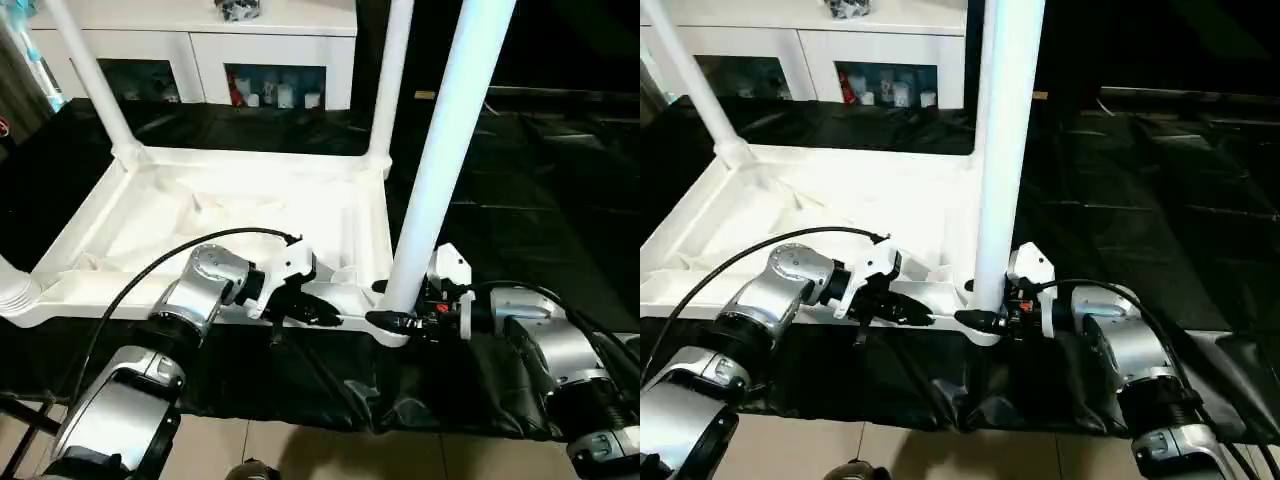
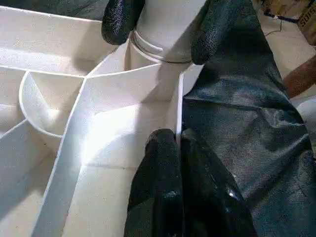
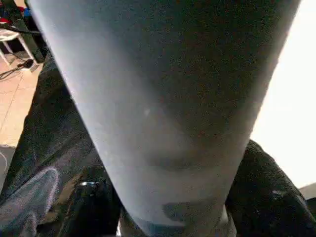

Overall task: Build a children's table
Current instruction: Rotate leg to tighten

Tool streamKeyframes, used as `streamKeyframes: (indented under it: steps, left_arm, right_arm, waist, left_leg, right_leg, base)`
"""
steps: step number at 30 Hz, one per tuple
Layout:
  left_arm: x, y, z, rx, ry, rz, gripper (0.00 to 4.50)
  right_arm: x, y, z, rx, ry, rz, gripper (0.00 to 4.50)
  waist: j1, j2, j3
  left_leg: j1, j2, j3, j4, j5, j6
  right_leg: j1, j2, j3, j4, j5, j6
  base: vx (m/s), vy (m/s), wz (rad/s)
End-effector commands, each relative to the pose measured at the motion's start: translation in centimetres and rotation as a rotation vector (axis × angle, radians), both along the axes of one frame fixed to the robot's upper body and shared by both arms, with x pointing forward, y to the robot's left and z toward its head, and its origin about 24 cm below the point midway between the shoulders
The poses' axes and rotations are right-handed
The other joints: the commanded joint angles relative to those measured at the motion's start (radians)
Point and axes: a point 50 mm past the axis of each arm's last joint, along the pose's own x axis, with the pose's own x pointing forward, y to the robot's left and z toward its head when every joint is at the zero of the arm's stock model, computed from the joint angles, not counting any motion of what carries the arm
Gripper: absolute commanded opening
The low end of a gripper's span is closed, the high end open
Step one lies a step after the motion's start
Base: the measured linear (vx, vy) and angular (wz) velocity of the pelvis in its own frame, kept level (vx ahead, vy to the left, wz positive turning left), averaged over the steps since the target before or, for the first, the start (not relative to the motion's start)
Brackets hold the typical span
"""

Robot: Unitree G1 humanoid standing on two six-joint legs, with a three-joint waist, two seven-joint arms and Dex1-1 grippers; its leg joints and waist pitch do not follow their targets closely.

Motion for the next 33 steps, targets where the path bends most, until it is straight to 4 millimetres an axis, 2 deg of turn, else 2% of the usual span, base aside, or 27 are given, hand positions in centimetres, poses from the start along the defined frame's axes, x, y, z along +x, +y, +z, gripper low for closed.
streamKeyframes:
  steps: [1,2,5,8,9,12,16,18,20,22,24,26,27,28,30,31,33]
  left_arm:
    - [0.9,-1.8,1.8,-0.097,-0.093,0.048,0.0]
    - [0.9,-1.8,1.8,-0.097,-0.093,0.048,0.0]
    - [1.6,-2.3,1.8,-0.091,-0.11,0.134,0.0]
    - [2.3,-3.0,1.9,-0.081,-0.139,0.223,0.0]
    - [2.4,-3.2,1.9,-0.079,-0.145,0.244,0.0]
    - [3.2,-4.1,2.0,-0.072,-0.176,0.352,0.0]
    - [4.0,-5.5,2.2,-0.064,-0.23,0.498,0.0]
    - [4.0,-5.9,2.2,-0.065,-0.236,0.503,0.0]
    - [4.0,-6.1,2.2,-0.07,-0.233,0.496,0.0]
    - [3.7,-6.4,2.2,-0.092,-0.214,0.454,0.0]
    - [3.5,-6.4,2.2,-0.105,-0.205,0.414,0.0]
    - [3.3,-6.1,2.2,-0.111,-0.199,0.375,0.0]
    - [3.1,-5.8,2.1,-0.112,-0.191,0.351,0.0]
    - [3.0,-5.5,2.1,-0.115,-0.186,0.325,0.0]
    - [2.8,-5.2,2.1,-0.122,-0.18,0.288,0.0]
    - [2.5,-4.9,2.0,-0.124,-0.169,0.255,0.0]
    - [2.2,-4.5,2.1,-0.14,-0.158,0.2,0.0]
  right_arm:
    - [-1.2,2.2,-1.4,0.015,0.079,0.084,2.37]
    - [-1.2,2.2,-1.4,0.015,0.079,0.084,2.37]
    - [0.2,2.6,-2.0,-0.002,0.046,-0.095,2.31]
    - [1.8,2.9,-2.7,-0.037,0.03,-0.302,2.26]
    - [2.1,3.0,-2.9,-0.044,0.029,-0.349,2.2]
    - [3.2,3.6,-3.3,-0.049,0.057,-0.491,2.09]
    - [4.3,5.3,-3.7,-0.095,0.065,-0.642,2.0]
    - [4.3,6.0,-3.6,-0.089,0.059,-0.618,2.0]
    - [4.3,6.6,-3.4,-0.075,0.045,-0.583,2.54]
    - [4.2,6.9,-3.2,-0.054,0.038,-0.544,2.67]
    - [4.3,6.5,-3.1,-0.049,0.035,-0.533,2.84]
    - [4.3,6.0,-2.8,-0.043,0.022,-0.512,2.96]
    - [4.2,5.6,-2.7,-0.045,0.01,-0.485,3.06]
    - [4.1,5.2,-2.6,-0.046,0.002,-0.457,3.13]
    - [3.9,4.7,-2.4,-0.044,-0.011,-0.417,3.13]
    - [3.7,4.2,-2.2,-0.039,-0.026,-0.381,3.13]
    - [3.4,3.7,-1.8,-0.014,-0.029,-0.325,3.13]
  waist:
    - [-0.005,-0.008,-0.062]
    - [-0.005,-0.009,-0.061]
    - [-0.011,-0.01,-0.059]
    - [-0.035,-0.011,-0.056]
    - [-0.038,-0.012,-0.057]
    - [-0.049,-0.01,-0.058]
    - [-0.06,-0.006,-0.061]
    - [-0.059,-0.007,-0.063]
    - [-0.056,-0.008,-0.064]
    - [-0.056,-0.007,-0.064]
    - [-0.057,-0.003,-0.062]
    - [-0.058,-0.005,-0.062]
    - [-0.058,-0.002,-0.063]
    - [-0.057,-0.005,-0.063]
    - [-0.055,-0.005,-0.063]
    - [-0.051,-0.006,-0.063]
    - [-0.047,-0.007,-0.063]
  left_leg:
    - [0.029,0.042,-0.018,-0.077,-0.239,0.038]
    - [0.028,0.041,-0.018,-0.077,-0.245,0.035]
    - [0.027,0.04,-0.019,-0.081,-0.266,0.019]
    - [0.028,0.034,-0.026,-0.087,-0.307,-0.025]
    - [0.03,0.034,-0.027,-0.087,-0.31,-0.025]
    - [0.028,0.031,-0.026,-0.085,-0.3,-0.017]
    - [0.025,0.029,-0.023,-0.081,-0.261,-0.01]
    - [0.025,0.027,-0.023,-0.079,-0.254,-0.001]
    - [0.023,0.029,-0.022,-0.077,-0.235,0.021]
    - [0.024,0.029,-0.021,-0.077,-0.23,0.033]
    - [0.026,0.03,-0.021,-0.079,-0.253,0.033]
    - [0.024,0.031,-0.022,-0.081,-0.261,0.029]
    - [0.025,0.032,-0.023,-0.08,-0.26,0.028]
    - [0.025,0.032,-0.021,-0.079,-0.255,0.033]
    - [0.024,0.032,-0.02,-0.077,-0.24,0.041]
    - [0.023,0.033,-0.018,-0.075,-0.221,0.055]
    - [0.024,0.035,-0.017,-0.075,-0.216,0.062]
  right_leg:
    - [0.035,-0.045,0.017,-0.064,-0.16,-0.252]
    - [0.035,-0.045,0.017,-0.065,-0.169,-0.25]
    - [0.031,-0.047,0.018,-0.068,-0.214,-0.239]
    - [0.03,-0.05,0.017,-0.079,-0.328,-0.205]
    - [0.031,-0.05,0.017,-0.081,-0.334,-0.2]
    - [0.03,-0.047,0.019,-0.082,-0.308,-0.197]
    - [0.031,-0.041,0.018,-0.075,-0.219,-0.219]
    - [0.036,-0.042,0.016,-0.075,-0.204,-0.221]
    - [0.039,-0.042,0.016,-0.071,-0.154,-0.227]
    - [0.04,-0.041,0.016,-0.071,-0.135,-0.236]
    - [0.038,-0.041,0.015,-0.075,-0.161,-0.238]
    - [0.04,-0.042,0.016,-0.074,-0.171,-0.238]
    - [0.04,-0.043,0.016,-0.073,-0.165,-0.239]
    - [0.042,-0.041,0.015,-0.072,-0.147,-0.243]
    - [0.044,-0.041,0.015,-0.07,-0.121,-0.249]
    - [0.045,-0.041,0.014,-0.066,-0.098,-0.258]
    - [0.044,-0.042,0.013,-0.066,-0.099,-0.266]
  base:
    - [0.0,0.0,0.0]
    - [0.0,0.0,0.0]
    - [0.0,0.0,0.0]
    - [0.0,0.0,0.0]
    - [0.0,0.0,0.0]
    - [0.0,0.0,0.0]
    - [0.0,0.0,0.0]
    - [0.0,0.0,0.0]
    - [0.0,0.0,0.0]
    - [0.0,0.0,0.0]
    - [0.0,0.0,0.0]
    - [0.0,0.0,0.0]
    - [0.0,0.0,0.0]
    - [0.0,0.0,0.0]
    - [0.0,0.0,0.0]
    - [0.0,0.0,0.0]
    - [0.0,0.0,0.0]
